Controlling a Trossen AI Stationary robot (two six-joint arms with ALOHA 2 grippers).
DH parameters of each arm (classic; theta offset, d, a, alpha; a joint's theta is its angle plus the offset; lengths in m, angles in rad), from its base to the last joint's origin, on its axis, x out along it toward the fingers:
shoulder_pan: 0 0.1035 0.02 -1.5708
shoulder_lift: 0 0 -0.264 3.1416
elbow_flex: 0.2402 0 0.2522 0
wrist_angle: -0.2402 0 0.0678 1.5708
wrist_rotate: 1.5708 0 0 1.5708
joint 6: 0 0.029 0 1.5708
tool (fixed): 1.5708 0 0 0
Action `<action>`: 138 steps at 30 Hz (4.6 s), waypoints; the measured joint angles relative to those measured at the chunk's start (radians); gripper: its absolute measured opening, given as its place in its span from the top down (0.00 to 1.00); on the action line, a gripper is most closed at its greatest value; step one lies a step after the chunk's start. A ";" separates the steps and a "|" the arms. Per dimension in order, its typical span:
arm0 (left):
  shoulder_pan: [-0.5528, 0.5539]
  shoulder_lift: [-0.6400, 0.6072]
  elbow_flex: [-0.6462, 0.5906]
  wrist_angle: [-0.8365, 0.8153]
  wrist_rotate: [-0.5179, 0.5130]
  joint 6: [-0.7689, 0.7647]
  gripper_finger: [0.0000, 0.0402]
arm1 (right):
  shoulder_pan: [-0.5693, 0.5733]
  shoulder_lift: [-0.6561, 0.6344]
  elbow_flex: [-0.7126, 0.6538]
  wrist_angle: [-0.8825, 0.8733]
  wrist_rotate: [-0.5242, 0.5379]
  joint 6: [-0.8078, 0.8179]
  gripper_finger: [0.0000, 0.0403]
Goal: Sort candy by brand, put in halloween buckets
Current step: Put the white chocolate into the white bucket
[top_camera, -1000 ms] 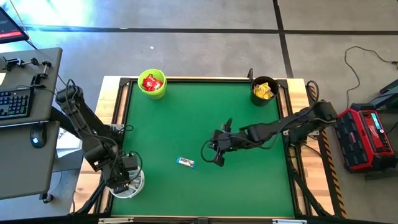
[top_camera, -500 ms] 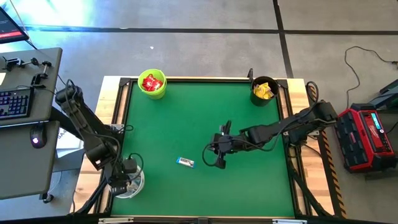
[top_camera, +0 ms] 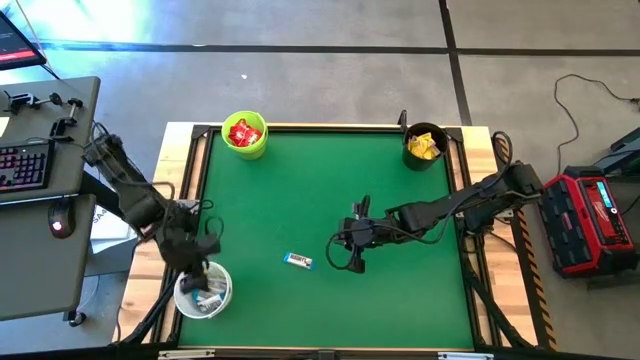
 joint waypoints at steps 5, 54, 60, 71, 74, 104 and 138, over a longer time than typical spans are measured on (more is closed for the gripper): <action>0.120 -0.033 0.000 0.001 -0.074 -0.008 0.57 | 0.002 0.000 0.000 0.001 -0.022 -0.004 1.00; 0.595 0.396 -0.299 0.707 0.106 0.365 0.57 | 0.006 0.050 0.002 0.004 -0.182 -0.225 1.00; 0.606 0.397 -0.372 0.779 0.114 0.292 0.57 | -0.001 0.129 0.002 0.061 -0.215 -0.274 1.00; 0.644 0.411 -0.457 0.906 0.075 0.193 0.57 | -0.041 0.262 0.002 0.237 -0.300 -0.299 1.00; 0.649 0.432 -0.457 0.920 0.086 0.200 0.57 | -0.058 0.293 0.002 0.273 -0.332 -0.292 1.00; 0.648 0.570 -0.456 1.081 0.116 0.229 0.57 | -0.073 0.495 0.233 0.103 -0.377 -0.248 1.00; 0.645 0.573 -0.458 1.102 0.112 0.200 0.57 | -0.083 0.493 0.230 0.072 -0.449 -0.325 1.00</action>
